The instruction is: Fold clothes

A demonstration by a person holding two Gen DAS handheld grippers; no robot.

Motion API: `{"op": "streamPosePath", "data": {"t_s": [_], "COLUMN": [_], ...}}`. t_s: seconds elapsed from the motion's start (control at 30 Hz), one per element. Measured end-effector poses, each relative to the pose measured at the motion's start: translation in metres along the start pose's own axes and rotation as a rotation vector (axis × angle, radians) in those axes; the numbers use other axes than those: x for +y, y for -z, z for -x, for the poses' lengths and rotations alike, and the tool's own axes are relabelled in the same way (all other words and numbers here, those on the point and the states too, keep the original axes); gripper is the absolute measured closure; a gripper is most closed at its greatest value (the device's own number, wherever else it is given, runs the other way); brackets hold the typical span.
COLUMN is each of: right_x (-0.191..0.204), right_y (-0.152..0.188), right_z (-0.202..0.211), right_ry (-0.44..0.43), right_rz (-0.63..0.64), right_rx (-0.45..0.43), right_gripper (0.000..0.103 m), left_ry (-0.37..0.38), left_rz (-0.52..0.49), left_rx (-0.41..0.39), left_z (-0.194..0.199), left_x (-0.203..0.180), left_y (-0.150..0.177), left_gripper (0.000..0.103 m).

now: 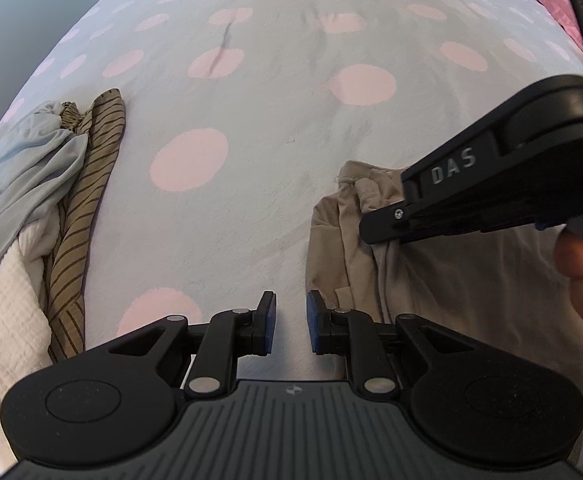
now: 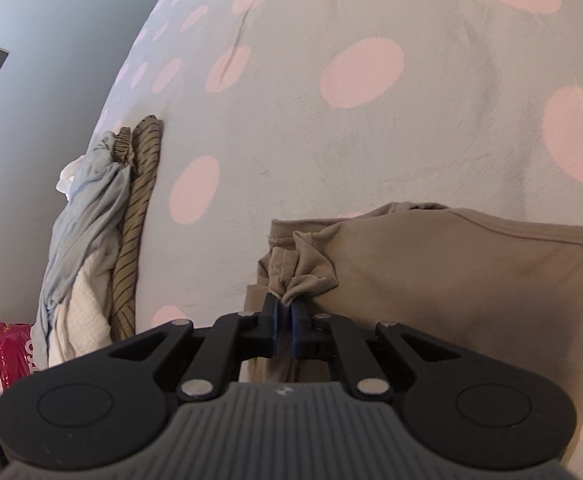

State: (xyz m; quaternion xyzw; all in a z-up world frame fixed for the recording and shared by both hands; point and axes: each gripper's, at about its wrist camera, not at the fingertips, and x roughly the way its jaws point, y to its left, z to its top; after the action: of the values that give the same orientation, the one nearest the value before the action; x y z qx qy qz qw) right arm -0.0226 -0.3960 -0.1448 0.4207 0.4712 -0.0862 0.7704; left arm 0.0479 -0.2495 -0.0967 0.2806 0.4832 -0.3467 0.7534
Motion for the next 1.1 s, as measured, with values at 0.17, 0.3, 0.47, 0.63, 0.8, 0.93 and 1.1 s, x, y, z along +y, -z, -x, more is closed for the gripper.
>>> {"op": "streamPosePath", "data": {"t_s": [0.17,0.3,0.47,0.63,0.8,0.93,1.1], "right_x": [-0.002,-0.001,-0.006,-0.019,-0.031,-0.043,-0.056], "right_y": [-0.003,-0.001,0.013,0.046,0.086,0.121,0.165], "right_z": [-0.003,0.019,0.058,0.095,0.125,0.142,0.148], "right_ry": [-0.026,-0.021,0.029,0.099,0.147,0.178,0.198], "right_rz": [-0.026,-0.015,0.027,0.062,0.116,0.178,0.243], "right_rx": [-0.003,-0.038,-0.073,-0.088,-0.098,-0.113,-0.100], "right_gripper": [0.078,0.072,0.072,0.072,0.072,0.072,0.072], "left_ry": [0.021,0.049,0.095,0.172,0.256,0.311,0.369], "left_rz": [-0.005,-0.008,-0.014,-0.016,-0.012,-0.001,0.012], "left_rx": [-0.001,-0.014,-0.022,0.004,0.033,0.056,0.089], "left_z": [0.003,0.010,0.022,0.035,0.049,0.052,0.048], "left_x": [-0.002,-0.005,-0.009,-0.014,-0.017,-0.016,-0.018], "left_y": [0.001,0.002,0.008,0.030,0.061,0.085,0.114], "left_gripper": [0.088,0.088,0.088,0.088,0.088,0.088,0.088]}}
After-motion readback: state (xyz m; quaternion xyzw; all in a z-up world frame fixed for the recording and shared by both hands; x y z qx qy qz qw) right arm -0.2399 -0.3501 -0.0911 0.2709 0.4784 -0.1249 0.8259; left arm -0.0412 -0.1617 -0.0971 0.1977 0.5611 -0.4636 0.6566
